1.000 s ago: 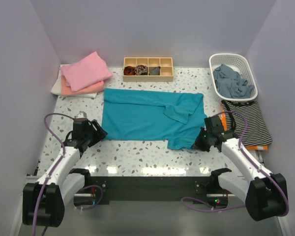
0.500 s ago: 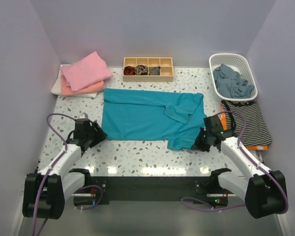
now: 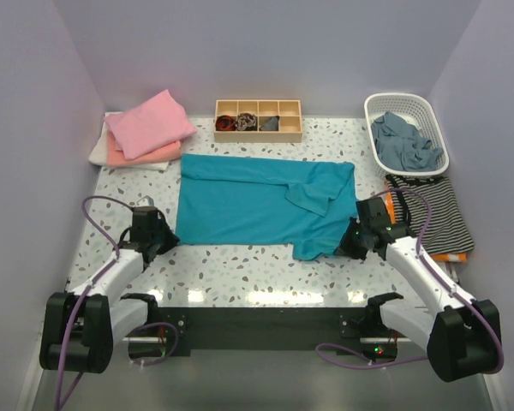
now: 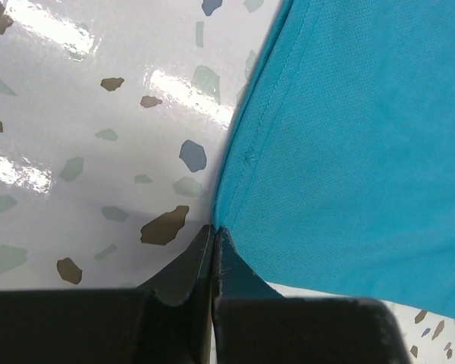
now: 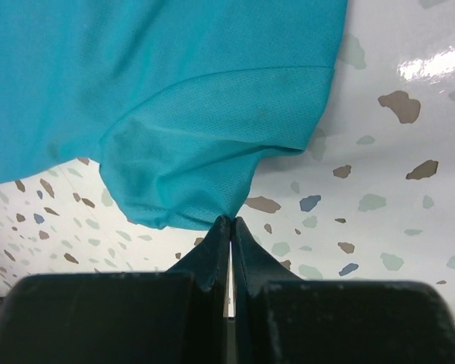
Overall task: Fold and stack the t-shirts
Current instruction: Fold the tshirt
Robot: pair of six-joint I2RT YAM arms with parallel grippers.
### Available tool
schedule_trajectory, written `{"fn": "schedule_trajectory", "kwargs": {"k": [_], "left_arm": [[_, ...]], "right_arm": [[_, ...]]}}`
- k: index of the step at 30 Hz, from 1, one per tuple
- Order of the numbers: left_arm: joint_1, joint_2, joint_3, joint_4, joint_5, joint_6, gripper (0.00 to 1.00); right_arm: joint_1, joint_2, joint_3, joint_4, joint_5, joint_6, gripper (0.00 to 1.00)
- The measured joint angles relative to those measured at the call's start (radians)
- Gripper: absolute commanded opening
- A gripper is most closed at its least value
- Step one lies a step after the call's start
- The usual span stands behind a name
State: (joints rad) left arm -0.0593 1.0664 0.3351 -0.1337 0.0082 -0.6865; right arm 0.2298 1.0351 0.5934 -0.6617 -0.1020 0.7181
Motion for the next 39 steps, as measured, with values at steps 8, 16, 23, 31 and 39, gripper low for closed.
{"fn": "schedule_trajectory", "kwargs": {"k": [8, 16, 23, 31, 39], "left_arm": [[0.000, 0.021, 0.091, -0.050, -0.002, 0.019, 0.00], [0.000, 0.140, 0.218, -0.047, -0.005, 0.051, 0.00], [0.000, 0.270, 0.309, -0.040, -0.005, 0.070, 0.00], [0.005, 0.393, 0.451, -0.022, 0.010, 0.098, 0.00], [0.007, 0.496, 0.549, -0.001, 0.028, 0.108, 0.00]], "right_arm": [[0.000, 0.019, 0.078, -0.005, 0.048, -0.010, 0.00], [0.000, 0.106, 0.208, 0.003, 0.113, -0.042, 0.00], [0.000, 0.185, 0.315, 0.016, 0.189, -0.076, 0.00], [-0.007, 0.290, 0.431, 0.032, 0.259, -0.118, 0.00], [-0.039, 0.397, 0.527, 0.059, 0.293, -0.161, 0.00]]}}
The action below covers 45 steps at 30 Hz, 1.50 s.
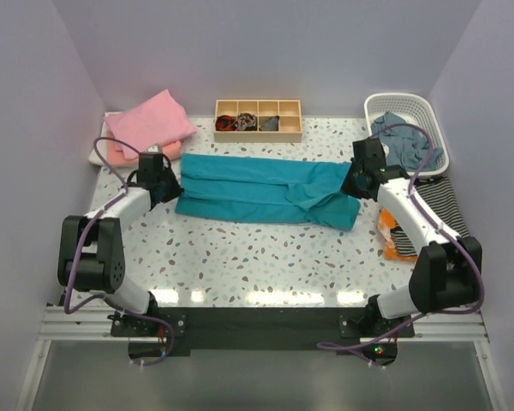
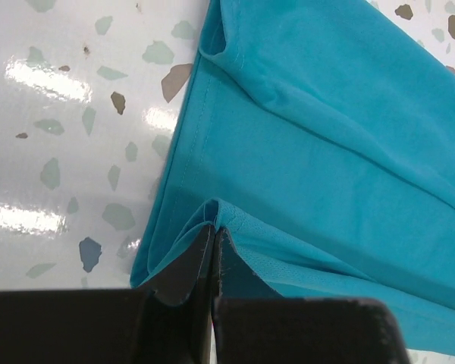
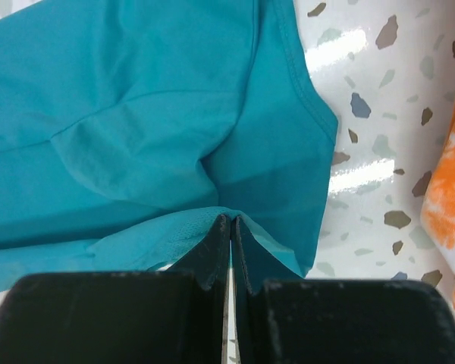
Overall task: Fold and stack the t-shirts
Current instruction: Fold the tshirt
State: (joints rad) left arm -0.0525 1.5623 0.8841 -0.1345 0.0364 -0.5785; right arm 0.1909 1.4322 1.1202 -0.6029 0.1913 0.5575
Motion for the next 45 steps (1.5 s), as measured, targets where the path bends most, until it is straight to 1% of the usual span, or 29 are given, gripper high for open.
{"fn": "schedule_trajectory", "kwargs": {"k": [9, 14, 15, 16, 17, 18, 19, 20, 21, 22, 23, 24, 25, 27, 31, 33, 36, 38, 41, 45], "left_arm": [[0.001, 0.153, 0.098, 0.025, 0.017, 0.001, 0.00], [0.002, 0.237, 0.146, 0.050, 0.035, 0.005, 0.00], [0.002, 0.254, 0.156, 0.053, 0.038, 0.007, 0.00], [0.003, 0.267, 0.164, 0.058, 0.041, 0.007, 0.01], [0.003, 0.276, 0.170, 0.062, 0.043, 0.008, 0.08], [0.004, 0.286, 0.177, 0.066, 0.047, 0.009, 0.14], [0.005, 0.296, 0.187, 0.068, 0.050, 0.014, 0.15], [0.005, 0.306, 0.198, 0.072, 0.053, 0.016, 0.18], [0.006, 0.311, 0.203, 0.077, 0.055, 0.021, 0.28], [0.006, 0.312, 0.205, 0.085, 0.056, 0.022, 0.33], [0.006, 0.312, 0.205, 0.090, 0.055, 0.023, 0.39], [0.006, 0.311, 0.205, 0.096, 0.051, 0.021, 0.49], [0.006, 0.311, 0.205, 0.097, 0.047, 0.024, 0.55], [0.006, 0.306, 0.205, 0.081, 0.020, 0.022, 0.59], [0.006, 0.237, 0.183, 0.036, -0.045, 0.022, 0.61], [0.006, 0.172, 0.159, 0.028, -0.063, 0.023, 0.61], [0.006, 0.104, 0.149, 0.049, -0.040, 0.022, 0.62], [0.006, 0.093, 0.150, 0.105, 0.023, 0.022, 0.62], [0.006, 0.133, 0.175, 0.157, 0.124, 0.016, 0.61], [-0.009, 0.297, 0.294, 0.211, 0.250, 0.003, 0.61]], "right_arm": [[-0.031, 0.211, 0.123, 0.048, -0.003, -0.020, 0.00], [-0.039, 0.343, 0.230, 0.054, -0.010, -0.026, 0.00], [-0.041, 0.369, 0.253, 0.060, -0.014, -0.027, 0.01], [-0.042, 0.396, 0.278, 0.060, -0.020, -0.027, 0.14], [-0.042, 0.418, 0.299, 0.064, -0.024, -0.027, 0.18], [-0.043, 0.451, 0.335, 0.064, -0.032, -0.032, 0.20], [-0.044, 0.483, 0.370, 0.066, -0.041, -0.035, 0.20], [-0.045, 0.513, 0.408, 0.067, -0.053, -0.038, 0.20], [-0.045, 0.533, 0.433, 0.073, -0.058, -0.043, 0.21], [-0.046, 0.552, 0.454, 0.087, -0.071, -0.047, 0.25], [-0.047, 0.562, 0.465, 0.103, -0.082, -0.052, 0.26], [-0.047, 0.566, 0.470, 0.115, -0.088, -0.058, 0.26], [-0.048, 0.566, 0.473, 0.119, -0.093, -0.064, 0.31], [-0.048, 0.561, 0.486, 0.128, -0.093, -0.077, 0.40], [-0.049, 0.484, 0.446, 0.147, -0.103, -0.104, 0.41], [-0.050, 0.437, 0.433, 0.139, -0.125, -0.109, 0.40], [-0.050, 0.387, 0.403, 0.148, -0.170, -0.108, 0.40], [-0.050, 0.367, 0.362, 0.153, -0.196, -0.104, 0.40], [-0.050, 0.380, 0.312, 0.144, -0.221, -0.098, 0.39], [-0.050, 0.425, 0.284, 0.141, -0.258, -0.091, 0.39]]}}
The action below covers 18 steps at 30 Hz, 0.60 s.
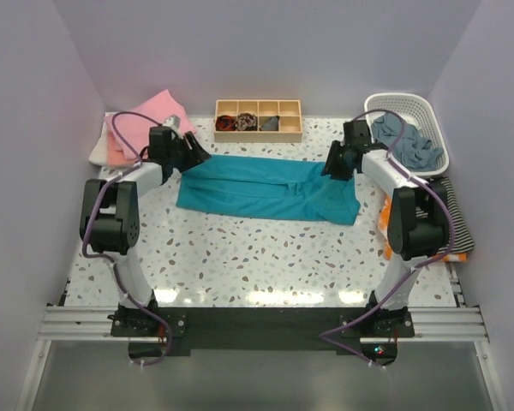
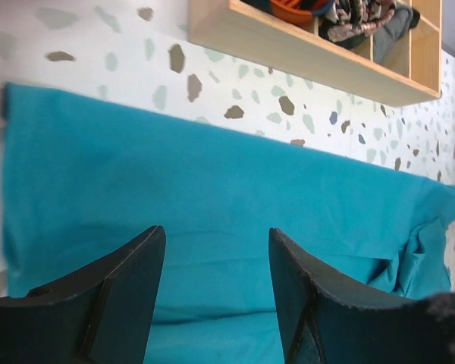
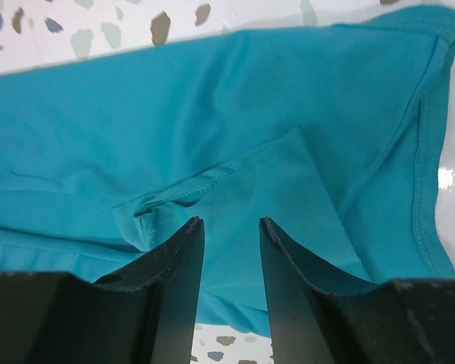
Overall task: Fold and stack the t-shirts
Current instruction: Fold the tshirt
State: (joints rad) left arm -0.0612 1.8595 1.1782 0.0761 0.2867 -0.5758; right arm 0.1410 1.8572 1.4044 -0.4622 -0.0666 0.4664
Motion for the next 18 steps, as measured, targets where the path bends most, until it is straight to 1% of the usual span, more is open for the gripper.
{"fn": "schedule_trajectory", "kwargs": {"k": [5, 10, 15, 18], "left_arm": [[-0.026, 0.148, 0.066, 0.076, 0.101, -0.028, 0.60], [-0.037, 0.246, 0.128, 0.095, 0.128, -0.034, 0.58], [-0.043, 0.245, 0.107, 0.082, 0.101, -0.033, 0.55], [-0.058, 0.185, 0.022, 0.094, 0.074, -0.033, 0.54]], "right_arm": [[0.000, 0.010, -0.028, 0.003, -0.006, 0.012, 0.39], [0.000, 0.049, -0.027, 0.008, 0.005, 0.034, 0.38], [0.000, 0.129, -0.026, -0.026, 0.034, 0.055, 0.38], [0.000, 0.139, 0.000, -0.048, 0.058, 0.066, 0.37]]}}
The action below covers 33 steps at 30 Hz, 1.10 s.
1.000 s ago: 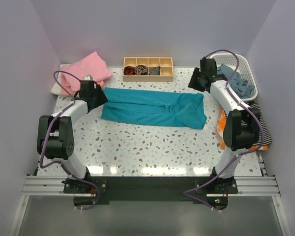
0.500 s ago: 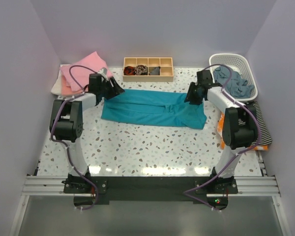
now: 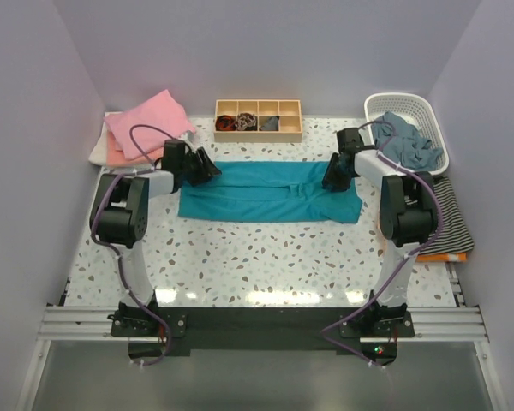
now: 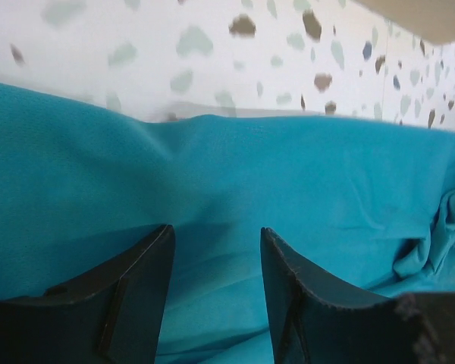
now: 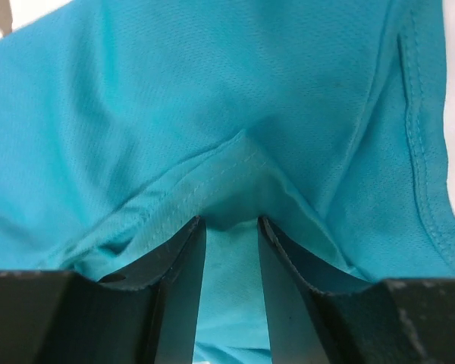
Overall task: Fold and stack the t-shirts
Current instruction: Fold the tshirt
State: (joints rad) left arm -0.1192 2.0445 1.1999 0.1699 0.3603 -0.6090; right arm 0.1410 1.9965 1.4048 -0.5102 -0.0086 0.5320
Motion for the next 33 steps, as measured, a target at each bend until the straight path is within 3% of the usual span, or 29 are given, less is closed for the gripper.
{"fn": "schedule_trajectory", "kwargs": {"k": [10, 19, 26, 33], "left_arm": [[-0.200, -0.420, -0.480, -0.064, -0.082, -0.039, 0.54], [-0.370, -0.949, -0.790, -0.380, -0.096, -0.137, 0.53], [-0.449, -1.202, -0.829, -0.533, -0.064, -0.194, 0.52], [-0.454, -1.099, -0.705, -0.553, -0.095, -0.159, 0.54]], "right_arm": [[0.000, 0.136, 0.214, -0.116, 0.069, -0.003, 0.37], [0.034, 0.300, 0.494, -0.228, 0.022, -0.080, 0.39], [0.156, 0.549, 0.932, -0.372, -0.125, -0.223, 0.40], [0.297, 0.503, 0.842, -0.373, -0.252, -0.332, 0.38]]}}
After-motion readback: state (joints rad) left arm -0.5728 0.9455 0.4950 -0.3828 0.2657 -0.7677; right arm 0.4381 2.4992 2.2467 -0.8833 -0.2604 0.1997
